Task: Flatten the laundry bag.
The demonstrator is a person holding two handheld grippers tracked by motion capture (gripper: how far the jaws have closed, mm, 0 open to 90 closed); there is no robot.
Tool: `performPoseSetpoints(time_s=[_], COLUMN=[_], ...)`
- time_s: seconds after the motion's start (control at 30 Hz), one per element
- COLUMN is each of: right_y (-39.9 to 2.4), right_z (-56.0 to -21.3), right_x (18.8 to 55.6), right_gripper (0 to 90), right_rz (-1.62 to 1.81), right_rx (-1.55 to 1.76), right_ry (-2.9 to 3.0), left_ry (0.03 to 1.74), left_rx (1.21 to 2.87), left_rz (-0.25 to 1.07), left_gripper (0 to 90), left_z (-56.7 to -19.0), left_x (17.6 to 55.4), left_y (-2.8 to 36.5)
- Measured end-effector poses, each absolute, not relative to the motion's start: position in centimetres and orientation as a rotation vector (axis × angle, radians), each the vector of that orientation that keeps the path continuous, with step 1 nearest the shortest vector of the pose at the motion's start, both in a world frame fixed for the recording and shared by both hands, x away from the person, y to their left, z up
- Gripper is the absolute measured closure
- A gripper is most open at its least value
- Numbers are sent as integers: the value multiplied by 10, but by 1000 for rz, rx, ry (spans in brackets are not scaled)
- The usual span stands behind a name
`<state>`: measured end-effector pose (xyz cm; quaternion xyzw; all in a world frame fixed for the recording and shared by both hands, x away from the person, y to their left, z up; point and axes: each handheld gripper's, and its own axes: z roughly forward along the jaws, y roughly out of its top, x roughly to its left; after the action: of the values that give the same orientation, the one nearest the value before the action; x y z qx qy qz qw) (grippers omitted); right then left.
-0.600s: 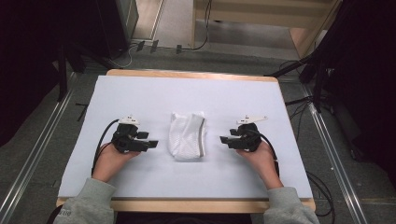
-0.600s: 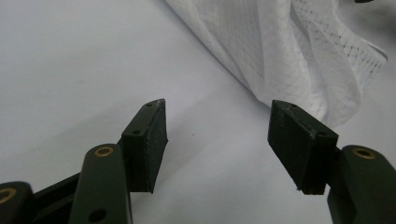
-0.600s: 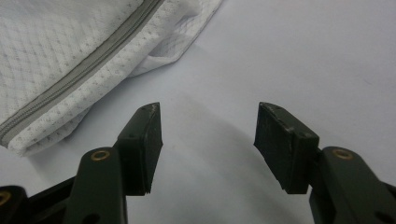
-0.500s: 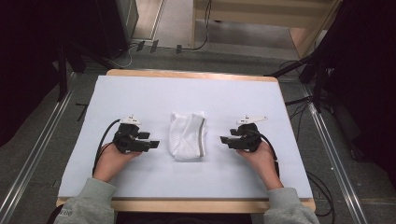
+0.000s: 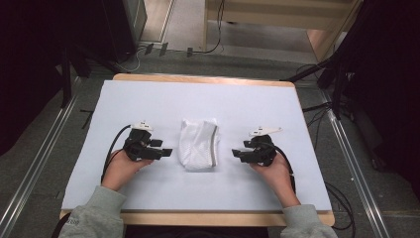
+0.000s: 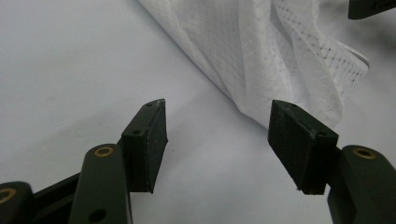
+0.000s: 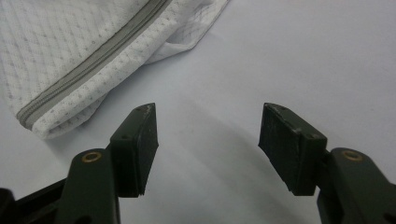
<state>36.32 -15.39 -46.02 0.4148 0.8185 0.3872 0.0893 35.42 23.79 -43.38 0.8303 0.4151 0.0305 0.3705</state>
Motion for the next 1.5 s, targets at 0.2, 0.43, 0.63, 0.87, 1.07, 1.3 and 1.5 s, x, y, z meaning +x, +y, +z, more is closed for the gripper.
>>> performPoseSetpoints(time_s=[0.2,0.43,0.63,0.87,1.07,1.3,1.5], right_y=[-157,-158,-161,-160,-159,-161,-159], right_z=[-460,-462,-461,-461,-461,-462,-461], right_x=[357,350,347,343,339,336,331], right_gripper=[381,383,406,400,399,401,408], right_rz=[1150,1133,1157,1146,1136,1136,1143], right_rx=[1238,1256,1273,1277,1277,1289,1293], right_ry=[2433,2429,2420,2413,2421,2421,2419], left_ry=[1058,1042,1035,1027,1012,1003,1004], left_rx=[2132,2130,2136,2136,2137,2136,2146], left_rz=[72,63,58,49,46,46,53], left_gripper=[386,386,386,384,383,382,380], left_z=[-431,-428,-426,-425,-424,-424,-425], left_x=[357,363,366,369,371,375,379], left_y=[234,228,224,222,218,212,208])
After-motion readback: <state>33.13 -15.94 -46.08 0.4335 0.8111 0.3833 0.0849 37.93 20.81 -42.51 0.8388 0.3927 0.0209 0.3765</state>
